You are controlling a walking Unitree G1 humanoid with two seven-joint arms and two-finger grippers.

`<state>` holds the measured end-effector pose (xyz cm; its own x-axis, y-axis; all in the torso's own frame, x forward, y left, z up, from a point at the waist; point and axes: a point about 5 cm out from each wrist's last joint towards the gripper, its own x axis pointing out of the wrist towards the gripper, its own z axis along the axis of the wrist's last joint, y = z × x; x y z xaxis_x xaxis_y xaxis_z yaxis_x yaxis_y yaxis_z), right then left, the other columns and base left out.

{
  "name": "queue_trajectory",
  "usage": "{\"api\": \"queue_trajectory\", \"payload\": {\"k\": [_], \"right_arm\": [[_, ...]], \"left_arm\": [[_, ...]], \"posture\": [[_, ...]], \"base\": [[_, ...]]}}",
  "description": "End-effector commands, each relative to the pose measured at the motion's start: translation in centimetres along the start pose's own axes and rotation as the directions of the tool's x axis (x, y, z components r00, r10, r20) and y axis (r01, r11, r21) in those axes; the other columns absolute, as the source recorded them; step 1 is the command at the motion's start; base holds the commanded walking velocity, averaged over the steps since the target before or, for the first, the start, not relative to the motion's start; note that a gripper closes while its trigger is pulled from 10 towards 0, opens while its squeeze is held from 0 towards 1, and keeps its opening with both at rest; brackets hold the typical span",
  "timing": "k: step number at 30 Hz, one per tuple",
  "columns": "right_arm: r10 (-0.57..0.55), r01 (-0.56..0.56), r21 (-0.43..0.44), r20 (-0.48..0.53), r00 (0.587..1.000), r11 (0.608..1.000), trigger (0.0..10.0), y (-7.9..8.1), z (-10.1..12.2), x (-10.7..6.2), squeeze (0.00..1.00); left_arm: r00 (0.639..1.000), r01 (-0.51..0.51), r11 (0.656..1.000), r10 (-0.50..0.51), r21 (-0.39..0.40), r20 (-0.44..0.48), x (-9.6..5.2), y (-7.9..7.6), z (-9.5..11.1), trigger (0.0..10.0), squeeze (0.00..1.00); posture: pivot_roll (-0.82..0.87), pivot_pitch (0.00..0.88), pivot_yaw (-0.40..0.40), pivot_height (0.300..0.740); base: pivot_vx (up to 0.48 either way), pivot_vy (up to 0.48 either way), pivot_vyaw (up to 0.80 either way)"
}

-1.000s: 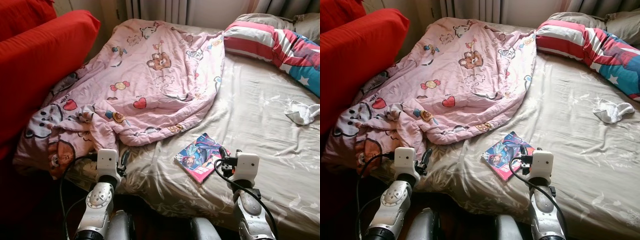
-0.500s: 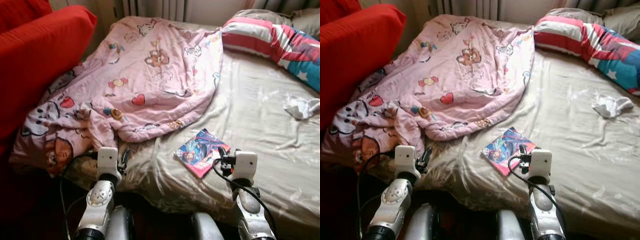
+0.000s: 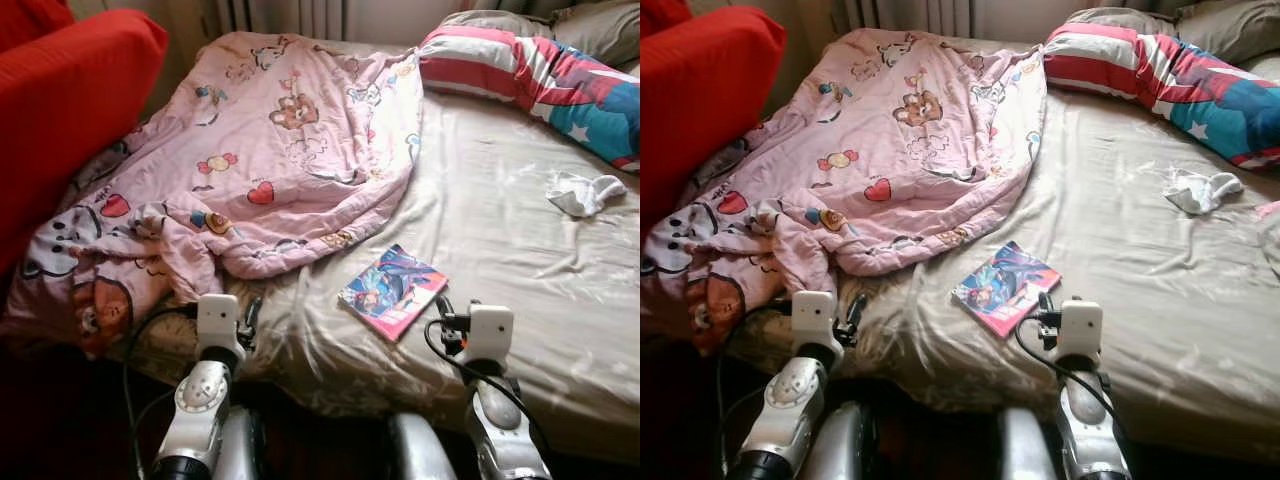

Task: Clean up the room

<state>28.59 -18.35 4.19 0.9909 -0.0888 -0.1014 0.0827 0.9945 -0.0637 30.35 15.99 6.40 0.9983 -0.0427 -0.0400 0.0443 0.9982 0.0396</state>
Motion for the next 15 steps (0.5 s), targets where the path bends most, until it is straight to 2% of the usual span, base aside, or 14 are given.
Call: {"api": "queue_trajectory", "payload": {"k": [1,5,15], "right_arm": [[0.011,-0.011,0.013,0.011,1.000,1.000,10.0,0.50,0.23,0.00,0.00],[0.006,-0.006,0.012,0.010,1.000,1.000,10.0,0.45,0.21,0.02,0.00],[0.008,-0.008,-0.015,0.017,1.000,1.000,10.0,0.46,0.32,0.04,0.00]], "left_arm": [[1.000,-0.013,1.000,0.013,-0.008,-0.021,-0.34,0.41,-0.45,10.0,0.00],[1.000,-0.012,1.000,0.012,-0.009,-0.019,-0.31,0.41,-0.41,10.0,0.00],[1.000,-0.009,1.000,0.009,-0.013,-0.012,-0.21,0.32,-0.26,10.0,0.00]], "posture": [[-0.13,0.152,0.008,0.595],[-0.13,0.153,0.009,0.595],[-0.13,0.151,0.010,0.595]], "base": [[0.000,0.000,0.00],[0.000,0.000,0.00],[0.251,0.000,0.00]]}}
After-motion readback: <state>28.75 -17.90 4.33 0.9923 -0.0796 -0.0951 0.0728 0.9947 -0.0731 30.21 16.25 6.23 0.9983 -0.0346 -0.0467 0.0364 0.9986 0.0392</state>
